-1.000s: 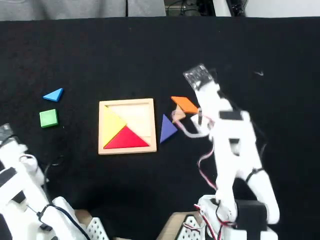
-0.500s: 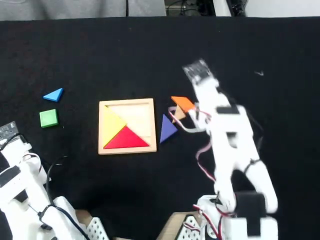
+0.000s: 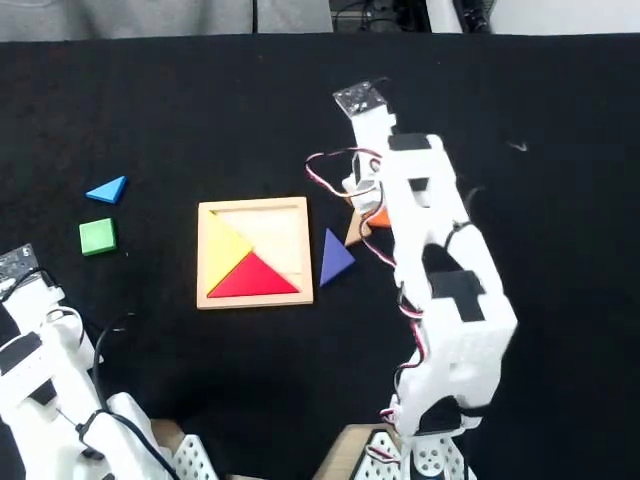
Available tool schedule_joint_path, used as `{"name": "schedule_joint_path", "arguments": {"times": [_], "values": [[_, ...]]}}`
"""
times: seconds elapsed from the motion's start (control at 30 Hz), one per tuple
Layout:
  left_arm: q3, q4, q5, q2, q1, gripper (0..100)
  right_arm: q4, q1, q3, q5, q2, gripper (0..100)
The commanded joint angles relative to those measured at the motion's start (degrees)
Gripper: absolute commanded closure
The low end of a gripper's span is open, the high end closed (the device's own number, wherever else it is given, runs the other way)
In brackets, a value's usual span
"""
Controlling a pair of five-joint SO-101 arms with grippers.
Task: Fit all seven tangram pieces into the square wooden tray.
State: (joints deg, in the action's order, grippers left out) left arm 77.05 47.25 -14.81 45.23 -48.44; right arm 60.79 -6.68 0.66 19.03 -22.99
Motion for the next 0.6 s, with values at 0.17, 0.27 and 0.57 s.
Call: {"name": "schedule_joint_path", "arguments": {"times": [0.17, 0.27, 0.57], "values": [[-0.3, -0.7, -0.4, 0.9, 0.5, 97, 0.4, -1.9, -5.7, -0.2, -5.0, 73.7], [-0.3, -0.7, -0.4, 0.9, 0.5, 97, 0.6, -1.8, -7.3, -0.1, -7.5, 73.7], [-0.3, -0.7, -0.4, 0.9, 0.5, 97, 1.5, -1.8, -7.8, 3.4, -8.6, 75.4]]}}
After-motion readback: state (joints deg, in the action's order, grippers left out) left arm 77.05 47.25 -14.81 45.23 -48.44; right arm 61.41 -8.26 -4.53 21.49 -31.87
